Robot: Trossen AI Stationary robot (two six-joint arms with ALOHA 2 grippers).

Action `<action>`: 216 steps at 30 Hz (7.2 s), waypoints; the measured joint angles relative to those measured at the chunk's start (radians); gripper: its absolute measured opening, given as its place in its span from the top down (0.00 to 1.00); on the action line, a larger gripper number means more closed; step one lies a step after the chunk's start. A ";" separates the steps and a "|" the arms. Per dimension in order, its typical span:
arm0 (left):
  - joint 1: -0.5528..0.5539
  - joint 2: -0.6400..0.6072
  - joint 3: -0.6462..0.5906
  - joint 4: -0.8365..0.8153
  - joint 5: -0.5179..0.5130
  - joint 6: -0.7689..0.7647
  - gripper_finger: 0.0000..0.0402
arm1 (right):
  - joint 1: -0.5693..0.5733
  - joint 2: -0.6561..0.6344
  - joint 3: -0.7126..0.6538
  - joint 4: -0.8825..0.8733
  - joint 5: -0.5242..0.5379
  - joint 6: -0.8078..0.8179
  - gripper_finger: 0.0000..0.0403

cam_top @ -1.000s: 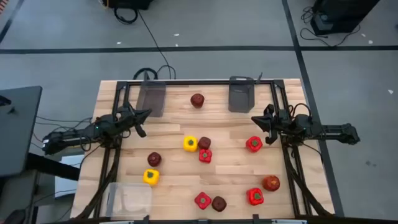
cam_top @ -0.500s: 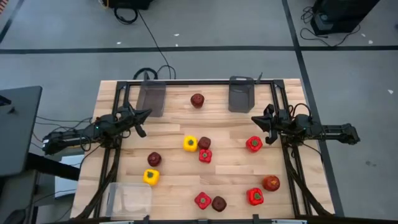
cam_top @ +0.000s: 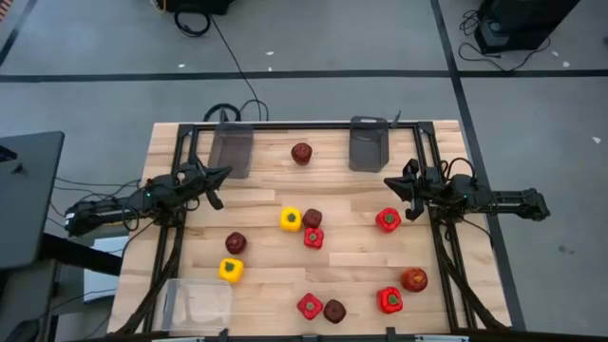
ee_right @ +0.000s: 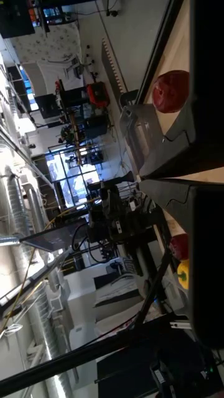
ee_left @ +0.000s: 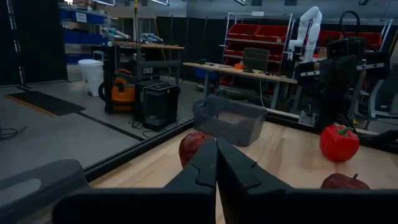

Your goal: Sort produce into baskets

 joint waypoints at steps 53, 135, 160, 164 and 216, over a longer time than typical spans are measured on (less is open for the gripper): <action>0.016 0.440 0.202 0.126 -0.023 0.052 0.71 | -0.199 0.801 0.466 -0.130 0.175 -0.035 0.53; 0.365 1.945 1.248 -0.220 0.462 0.203 0.07 | -0.072 1.189 0.820 -0.590 0.271 0.097 0.17; 0.561 1.292 0.944 -0.521 0.241 0.117 0.13 | -0.030 1.189 0.702 -0.465 0.270 0.134 0.19; 0.615 1.248 0.823 -0.472 0.195 0.088 0.12 | -0.030 1.189 0.689 -0.465 0.264 0.126 0.20; -0.239 1.418 0.792 0.094 0.237 0.048 0.02 | -0.013 1.299 0.689 -0.226 0.056 -0.063 0.20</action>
